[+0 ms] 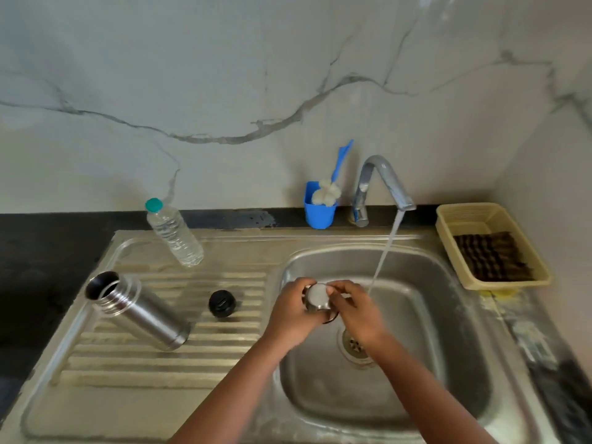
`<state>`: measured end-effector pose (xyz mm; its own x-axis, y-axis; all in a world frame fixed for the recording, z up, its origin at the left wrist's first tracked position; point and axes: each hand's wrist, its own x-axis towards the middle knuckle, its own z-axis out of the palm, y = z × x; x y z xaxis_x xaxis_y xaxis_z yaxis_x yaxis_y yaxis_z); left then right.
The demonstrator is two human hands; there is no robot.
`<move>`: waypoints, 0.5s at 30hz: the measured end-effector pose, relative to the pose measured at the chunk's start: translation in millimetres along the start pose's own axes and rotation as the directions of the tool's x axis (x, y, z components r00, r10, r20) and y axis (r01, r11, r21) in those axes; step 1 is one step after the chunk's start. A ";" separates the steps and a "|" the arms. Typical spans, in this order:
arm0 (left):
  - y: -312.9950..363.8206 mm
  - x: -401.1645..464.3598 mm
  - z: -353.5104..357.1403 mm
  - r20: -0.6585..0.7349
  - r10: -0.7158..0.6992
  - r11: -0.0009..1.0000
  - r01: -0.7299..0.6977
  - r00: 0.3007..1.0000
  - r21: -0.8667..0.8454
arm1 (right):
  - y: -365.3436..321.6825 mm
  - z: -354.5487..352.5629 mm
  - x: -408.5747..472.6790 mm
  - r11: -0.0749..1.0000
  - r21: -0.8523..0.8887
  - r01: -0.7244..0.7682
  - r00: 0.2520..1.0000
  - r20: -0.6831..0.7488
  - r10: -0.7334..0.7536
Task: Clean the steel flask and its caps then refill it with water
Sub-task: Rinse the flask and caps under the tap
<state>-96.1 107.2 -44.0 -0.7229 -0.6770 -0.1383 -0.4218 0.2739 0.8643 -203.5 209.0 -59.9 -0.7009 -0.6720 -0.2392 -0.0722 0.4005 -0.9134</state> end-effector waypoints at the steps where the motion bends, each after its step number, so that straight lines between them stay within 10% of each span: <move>1: 10.3 10.8 12.5 0.012 0.025 1.000 -0.025 1.000 0.014 | 3.9 -15.2 2.9 0.998 0.054 -0.042 0.998 -0.033 0.044; 15: 92.8 100.5 109.6 0.079 0.203 0.973 -0.210 0.976 0.100 | 7.1 -127.7 50.3 0.766 0.563 -0.310 0.944 0.090 0.316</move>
<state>-267.8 139.5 -30.7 -0.8344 -0.5511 0.0024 -0.3126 0.4768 0.8216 -329.9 257.6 -36.4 -0.6208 -0.5639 -0.5446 0.5619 0.1643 -0.8107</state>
